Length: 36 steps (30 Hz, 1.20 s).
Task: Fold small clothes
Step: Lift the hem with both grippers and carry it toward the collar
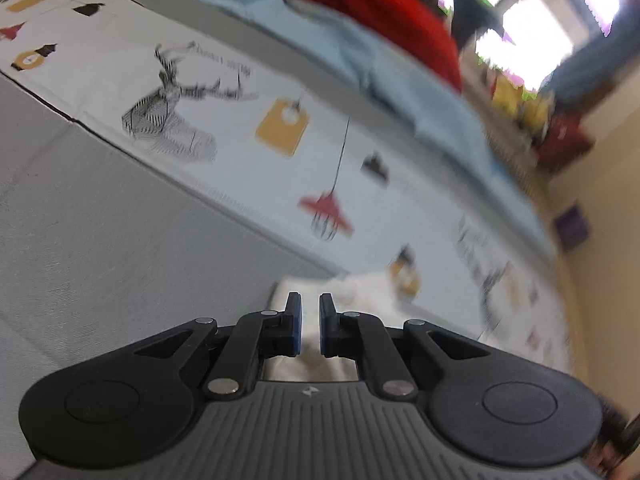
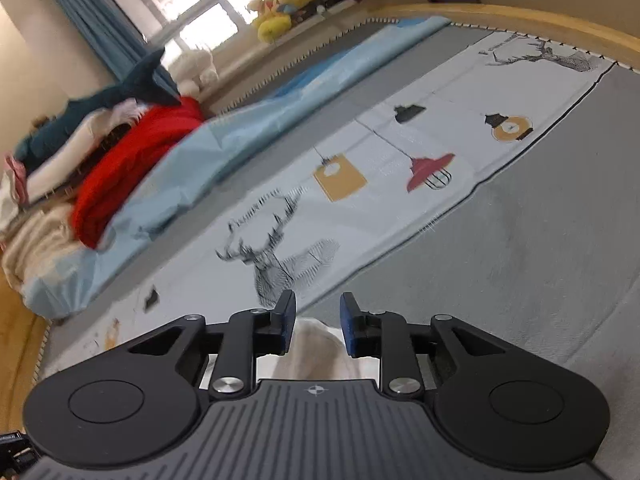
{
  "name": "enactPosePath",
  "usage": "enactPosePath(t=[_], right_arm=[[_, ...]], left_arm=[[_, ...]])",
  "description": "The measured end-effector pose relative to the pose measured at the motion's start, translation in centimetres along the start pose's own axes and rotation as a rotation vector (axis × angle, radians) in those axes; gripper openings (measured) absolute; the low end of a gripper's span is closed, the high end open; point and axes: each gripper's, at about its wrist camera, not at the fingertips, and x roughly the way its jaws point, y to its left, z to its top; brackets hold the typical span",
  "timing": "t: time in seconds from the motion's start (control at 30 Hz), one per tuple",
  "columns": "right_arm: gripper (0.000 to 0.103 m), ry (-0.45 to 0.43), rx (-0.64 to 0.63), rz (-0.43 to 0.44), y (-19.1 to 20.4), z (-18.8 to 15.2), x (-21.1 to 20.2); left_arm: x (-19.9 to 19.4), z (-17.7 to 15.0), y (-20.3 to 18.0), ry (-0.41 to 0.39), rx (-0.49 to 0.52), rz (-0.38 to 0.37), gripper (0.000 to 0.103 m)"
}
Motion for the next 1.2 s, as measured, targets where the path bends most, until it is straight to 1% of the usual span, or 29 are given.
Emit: enactPosePath(t=[0.07, 0.1, 0.17, 0.27, 0.33, 0.37, 0.47, 0.6, 0.7, 0.9, 1.03, 1.07, 1.1, 1.13, 1.17, 1.2], right_arm=[[0.026, 0.038, -0.057, -0.028, 0.0, -0.1, 0.7], [0.026, 0.062, -0.096, -0.04, 0.0, -0.3, 1.1], [0.026, 0.125, -0.146, -0.036, 0.1, -0.9, 2.0], [0.027, 0.214, -0.243, -0.03, 0.8, -2.2, 3.2], [0.028, 0.25, -0.321, -0.039, 1.7, -3.1, 3.9], [0.03, 0.262, -0.348, -0.042, 2.1, -3.4, 4.2], [0.032, 0.275, -0.387, -0.066, 2.9, -3.9, 5.1], [0.034, 0.265, -0.363, -0.095, 3.0, -3.4, 6.6], [0.034, 0.258, -0.354, -0.106, 3.0, -3.0, 7.9], [0.034, 0.257, -0.368, -0.083, 3.5, -2.6, 9.9], [0.034, 0.248, -0.367, -0.041, 3.9, -2.3, 10.8], [0.034, 0.251, -0.369, -0.028, 4.1, -2.3, 11.0], [0.032, 0.257, -0.376, -0.017, 4.3, -2.4, 11.2], [0.027, 0.262, -0.392, -0.009, 4.5, -2.5, 11.3], [0.012, 0.256, -0.414, -0.008, 4.7, -2.5, 11.4], [0.006, 0.248, -0.425, -0.012, 4.8, -2.4, 11.4]], left_arm=[[0.7, -0.4, 0.4, 0.054, 0.028, 0.008, 0.011], [1.0, -0.5, 0.4, 0.077, 0.04, 0.015, 0.015], [1.5, -1.3, 0.6, 0.103, 0.062, 0.02, 0.02], [2.7, -1.5, -0.1, 0.129, 0.1, 0.021, 0.03], [3.5, -1.5, -0.8, 0.133, 0.123, 0.028, 0.044], [3.8, -1.5, -1.2, 0.133, 0.131, 0.033, 0.046], [4.6, -1.4, -2.2, 0.121, 0.145, 0.048, 0.048], [5.7, -0.7, -2.6, 0.109, 0.137, 0.054, 0.048], [6.9, -0.2, -2.8, 0.114, 0.155, 0.061, 0.048], [8.8, 0.5, -3.2, 0.126, 0.202, 0.042, 0.048], [9.7, 0.3, -3.8, 0.158, 0.245, 0.003, 0.045], [9.8, 0.2, -4.0, 0.164, 0.264, 0.001, 0.041], [10.0, 0.2, -4.2, 0.169, 0.291, 0.011, 0.024], [10.0, 0.1, -4.3, 0.175, 0.311, 0.019, 0.01], [10.0, 0.2, -4.3, 0.173, 0.321, 0.024, 0.01], [9.6, 0.5, -4.2, 0.149, 0.323, 0.027, 0.006]])
